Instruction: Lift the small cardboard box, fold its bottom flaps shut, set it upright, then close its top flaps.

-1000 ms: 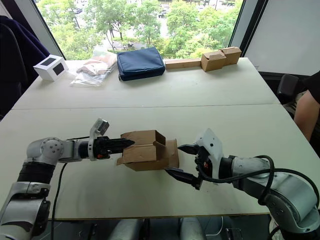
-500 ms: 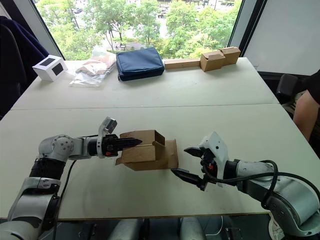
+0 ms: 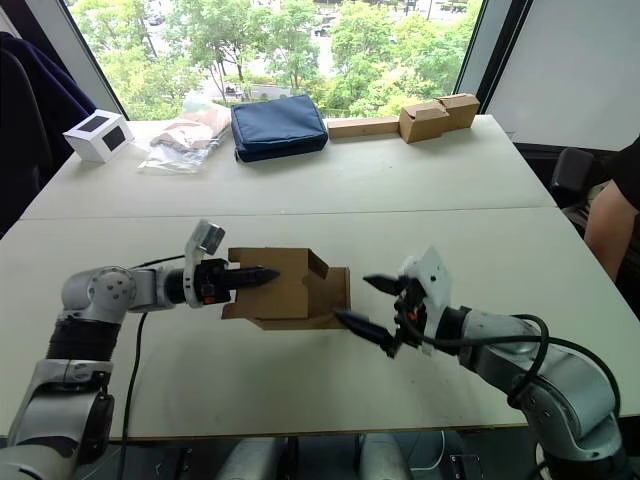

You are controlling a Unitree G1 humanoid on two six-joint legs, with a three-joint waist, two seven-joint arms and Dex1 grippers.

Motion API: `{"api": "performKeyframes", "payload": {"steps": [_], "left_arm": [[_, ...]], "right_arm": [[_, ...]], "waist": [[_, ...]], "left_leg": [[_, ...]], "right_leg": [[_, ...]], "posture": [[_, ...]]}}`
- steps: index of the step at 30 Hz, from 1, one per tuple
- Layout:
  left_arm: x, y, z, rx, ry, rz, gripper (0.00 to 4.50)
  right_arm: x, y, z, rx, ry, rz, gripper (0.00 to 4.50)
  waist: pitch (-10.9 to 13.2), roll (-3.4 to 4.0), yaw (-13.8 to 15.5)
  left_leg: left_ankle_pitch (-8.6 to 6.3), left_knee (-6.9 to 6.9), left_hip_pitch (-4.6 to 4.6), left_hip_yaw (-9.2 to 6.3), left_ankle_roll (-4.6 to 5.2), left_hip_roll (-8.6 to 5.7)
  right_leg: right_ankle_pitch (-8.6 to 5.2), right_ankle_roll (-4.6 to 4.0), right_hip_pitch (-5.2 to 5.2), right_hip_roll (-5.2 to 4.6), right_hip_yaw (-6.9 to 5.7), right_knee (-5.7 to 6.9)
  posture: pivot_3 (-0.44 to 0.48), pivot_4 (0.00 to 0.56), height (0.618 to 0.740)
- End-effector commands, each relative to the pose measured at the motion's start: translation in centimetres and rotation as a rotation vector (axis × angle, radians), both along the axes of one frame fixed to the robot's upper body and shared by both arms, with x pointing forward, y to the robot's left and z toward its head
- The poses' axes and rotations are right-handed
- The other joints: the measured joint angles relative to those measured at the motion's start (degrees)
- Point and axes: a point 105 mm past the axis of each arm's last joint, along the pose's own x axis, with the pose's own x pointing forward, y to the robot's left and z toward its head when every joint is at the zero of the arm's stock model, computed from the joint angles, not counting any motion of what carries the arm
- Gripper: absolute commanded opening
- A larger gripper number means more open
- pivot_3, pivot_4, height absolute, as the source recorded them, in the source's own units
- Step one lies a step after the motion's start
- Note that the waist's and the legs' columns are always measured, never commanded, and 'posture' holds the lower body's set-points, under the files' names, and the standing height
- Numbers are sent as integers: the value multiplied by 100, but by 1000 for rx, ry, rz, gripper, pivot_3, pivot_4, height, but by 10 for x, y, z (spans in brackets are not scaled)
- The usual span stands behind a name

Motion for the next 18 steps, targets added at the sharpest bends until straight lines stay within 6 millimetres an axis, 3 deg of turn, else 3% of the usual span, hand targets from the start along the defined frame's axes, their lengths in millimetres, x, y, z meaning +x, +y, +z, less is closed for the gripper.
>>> {"api": "performKeyframes", "payload": {"steps": [1, 6, 10, 14, 18], "left_arm": [[11, 3, 58, -34, -238, 1, 0], [9, 7, 104, -29, -435, -23, 0], [13, 13, 121, 4, -523, -19, 0], [16, 18, 133, 27, -584, -18, 0], [16, 19, 136, 36, -605, -29, 0]], "right_arm": [[0, 4, 41, 177, -81, 32, 3767], [26, 2, 81, 319, -187, -45, 1868], [48, 10, 106, 383, -239, -66, 247], [65, 19, 116, 376, -273, -89, 104], [67, 31, 113, 336, -290, -64, 104]], "waist": [[2, -2, 32], [6, -7, -36], [6, -4, -119], [6, -4, -145], [6, -4, -145]], "left_leg": [[0, -1, -1, -1, 0, -1], [-1, 0, -3, 1, 1, -10], [2, -2, -2, 5, -2, -4], [3, -4, 0, 10, -2, -3], [3, -2, -7, 18, -1, -8]], "right_leg": [[0, 0, 1, -1, 0, 0], [0, 1, 1, -5, 4, -1], [1, 1, -8, 6, 3, 7], [0, 1, -22, 22, 3, 33], [-1, 0, -40, 20, 9, 73]], "posture": [[0, 150, 740], [0, 150, 740], [0, 150, 740], [0, 150, 740], [0, 150, 740]]}}
